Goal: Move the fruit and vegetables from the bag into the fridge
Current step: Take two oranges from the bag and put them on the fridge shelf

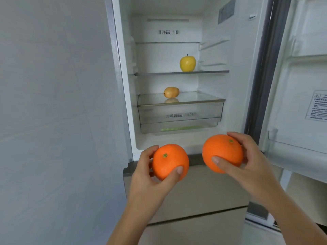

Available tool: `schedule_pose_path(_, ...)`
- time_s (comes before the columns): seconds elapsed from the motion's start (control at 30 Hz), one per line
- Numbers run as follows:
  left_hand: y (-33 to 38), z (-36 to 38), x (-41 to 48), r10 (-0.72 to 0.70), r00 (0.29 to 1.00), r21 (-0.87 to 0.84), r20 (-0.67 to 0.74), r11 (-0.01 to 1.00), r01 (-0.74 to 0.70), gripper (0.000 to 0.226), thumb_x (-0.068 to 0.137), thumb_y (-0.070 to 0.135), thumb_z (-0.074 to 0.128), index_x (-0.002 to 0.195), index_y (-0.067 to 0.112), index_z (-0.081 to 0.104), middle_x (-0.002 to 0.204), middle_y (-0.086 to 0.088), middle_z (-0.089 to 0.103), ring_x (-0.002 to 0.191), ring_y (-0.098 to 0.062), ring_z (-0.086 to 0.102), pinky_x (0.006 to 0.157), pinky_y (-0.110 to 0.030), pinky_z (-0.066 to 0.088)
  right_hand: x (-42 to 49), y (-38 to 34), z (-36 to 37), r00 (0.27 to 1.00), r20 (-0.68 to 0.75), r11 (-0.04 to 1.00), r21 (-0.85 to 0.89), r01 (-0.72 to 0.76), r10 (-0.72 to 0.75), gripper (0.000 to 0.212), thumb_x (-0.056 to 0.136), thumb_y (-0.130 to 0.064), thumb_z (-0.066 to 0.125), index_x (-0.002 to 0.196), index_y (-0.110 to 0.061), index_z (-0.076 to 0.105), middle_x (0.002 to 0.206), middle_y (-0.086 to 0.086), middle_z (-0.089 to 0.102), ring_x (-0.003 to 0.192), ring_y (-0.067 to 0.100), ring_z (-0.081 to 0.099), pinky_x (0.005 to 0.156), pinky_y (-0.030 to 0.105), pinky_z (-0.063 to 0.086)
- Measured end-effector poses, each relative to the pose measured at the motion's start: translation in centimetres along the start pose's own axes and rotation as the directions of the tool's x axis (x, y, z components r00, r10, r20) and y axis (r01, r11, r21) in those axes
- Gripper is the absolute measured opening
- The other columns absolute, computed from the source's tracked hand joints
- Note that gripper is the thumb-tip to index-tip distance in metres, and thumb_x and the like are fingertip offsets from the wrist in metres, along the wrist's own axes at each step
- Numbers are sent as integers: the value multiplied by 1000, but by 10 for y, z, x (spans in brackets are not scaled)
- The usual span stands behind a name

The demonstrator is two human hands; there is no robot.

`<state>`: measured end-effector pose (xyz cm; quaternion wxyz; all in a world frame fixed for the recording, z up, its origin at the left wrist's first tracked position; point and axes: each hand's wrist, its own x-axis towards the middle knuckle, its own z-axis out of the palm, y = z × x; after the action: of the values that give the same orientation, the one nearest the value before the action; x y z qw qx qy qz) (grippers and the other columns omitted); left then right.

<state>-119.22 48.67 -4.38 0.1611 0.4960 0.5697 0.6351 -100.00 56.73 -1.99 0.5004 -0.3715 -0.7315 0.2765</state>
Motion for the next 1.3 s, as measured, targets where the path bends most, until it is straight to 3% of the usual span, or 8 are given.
schedule_pose_path(0.2,-6,32,101,119,993,-40,24,992,-118,66,47,62,64,108,42,47,107,21,53,89,9,53,63,-8,46,90,16,7,997,-46,998,-27,65,-66,65,52,-48,64,111,-44,39,106,-30,41,89,-5,47,64,12,36)
schedule_pose_path(0.37,-1,46,184,235,972,-64,13,970,-233,65,52,59,70,111,40,49,110,17,55,92,4,56,69,-15,50,168,24,11,987,-117,992,-71,103,-110,66,58,-41,67,118,-36,40,111,-15,45,92,7,47,64,13,36)
schedule_pose_path(0.5,1,57,234,283,959,-89,-15,955,-283,59,59,47,78,109,42,48,113,14,54,92,1,56,64,-6,46,223,30,16,978,-147,988,-71,137,-147,61,64,-39,69,116,-38,38,104,-27,42,88,1,46,63,14,36)
schedule_pose_path(0.57,1,62,252,306,951,-91,-42,947,-309,59,61,42,78,111,41,47,114,11,55,94,-2,56,61,-3,43,248,35,18,971,-162,983,-78,165,-176,57,69,-30,73,115,-37,40,107,-21,46,91,5,48,65,15,38)
schedule_pose_path(0.83,16,69,317,362,905,11,-225,929,-369,64,57,49,69,117,35,49,117,10,53,94,-4,57,61,-1,42,336,44,14,944,-230,972,-51,229,-235,52,74,-26,73,117,-30,44,116,-8,45,100,14,46,66,16,40)
schedule_pose_path(0.97,30,75,351,409,887,109,-215,913,-394,67,62,48,74,121,28,50,115,9,53,96,-10,56,69,-13,43,381,49,8,930,-266,966,-6,259,-251,54,76,-27,71,122,-25,43,115,-9,43,97,13,46,64,16,40)
schedule_pose_path(1.17,44,69,430,274,955,199,-110,948,-249,60,69,33,77,122,16,53,114,-2,55,98,-18,55,77,-27,48,443,63,-4,967,-134,973,-110,203,-217,57,77,-28,71,126,-21,42,115,-5,41,98,17,45,62,20,39)
schedule_pose_path(1.3,47,78,471,173,985,235,1,957,-168,66,69,30,78,125,11,49,118,-9,52,102,-24,54,87,-37,48,474,75,-14,986,-81,982,-127,137,-148,59,78,-29,70,128,-19,42,121,1,43,101,19,44,76,31,39)
